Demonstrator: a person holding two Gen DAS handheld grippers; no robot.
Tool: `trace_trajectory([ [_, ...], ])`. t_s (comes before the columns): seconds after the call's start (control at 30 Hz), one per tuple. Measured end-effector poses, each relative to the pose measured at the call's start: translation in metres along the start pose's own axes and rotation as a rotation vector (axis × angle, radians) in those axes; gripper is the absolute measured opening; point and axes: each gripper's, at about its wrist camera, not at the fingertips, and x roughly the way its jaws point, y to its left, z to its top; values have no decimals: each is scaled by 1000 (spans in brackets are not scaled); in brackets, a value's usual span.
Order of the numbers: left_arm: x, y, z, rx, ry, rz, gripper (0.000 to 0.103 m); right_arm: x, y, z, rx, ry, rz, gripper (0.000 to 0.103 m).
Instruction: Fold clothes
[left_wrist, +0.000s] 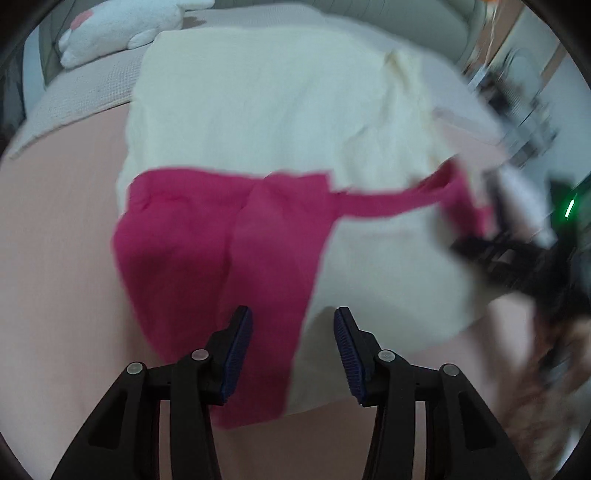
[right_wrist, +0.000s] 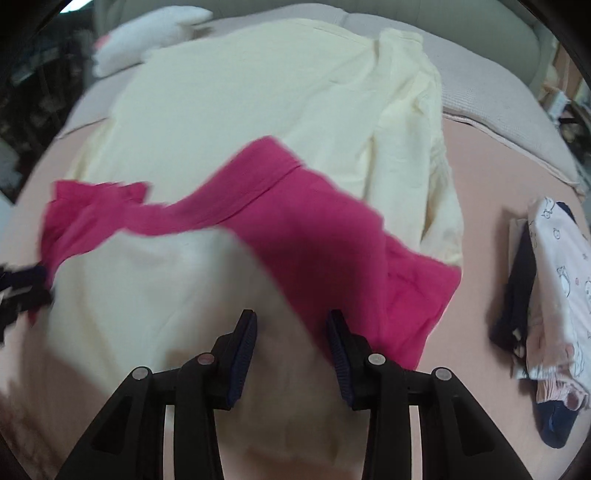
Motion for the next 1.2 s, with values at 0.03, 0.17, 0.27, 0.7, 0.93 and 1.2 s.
trace_trajectory([
  [0.03, 0, 9, 1, -28, 6, 26, 27, 6, -2, 4, 33, 5, -15, 36],
  [0.17, -27, 36, 1, -156, -56, -2, 27, -29, -22, 1, 137, -60, -34, 35],
  [0.27, -41, 45, -13, -257, -76, -59, 32, -53, -38, -26, 186, -45, -10, 38],
  [0.7, 4, 43, -59, -490, -52, -186, 56, -50, -64, -94, 279, 62, -50, 68],
  [0.93, -2, 58, -69, -628, -47, -170, 56, -53, -63, -101, 280, 56, -56, 71],
  [1.2, 10, 51, -66, -699, -13, -300, 60, -48, -55, -117, 291, 159, -45, 71],
])
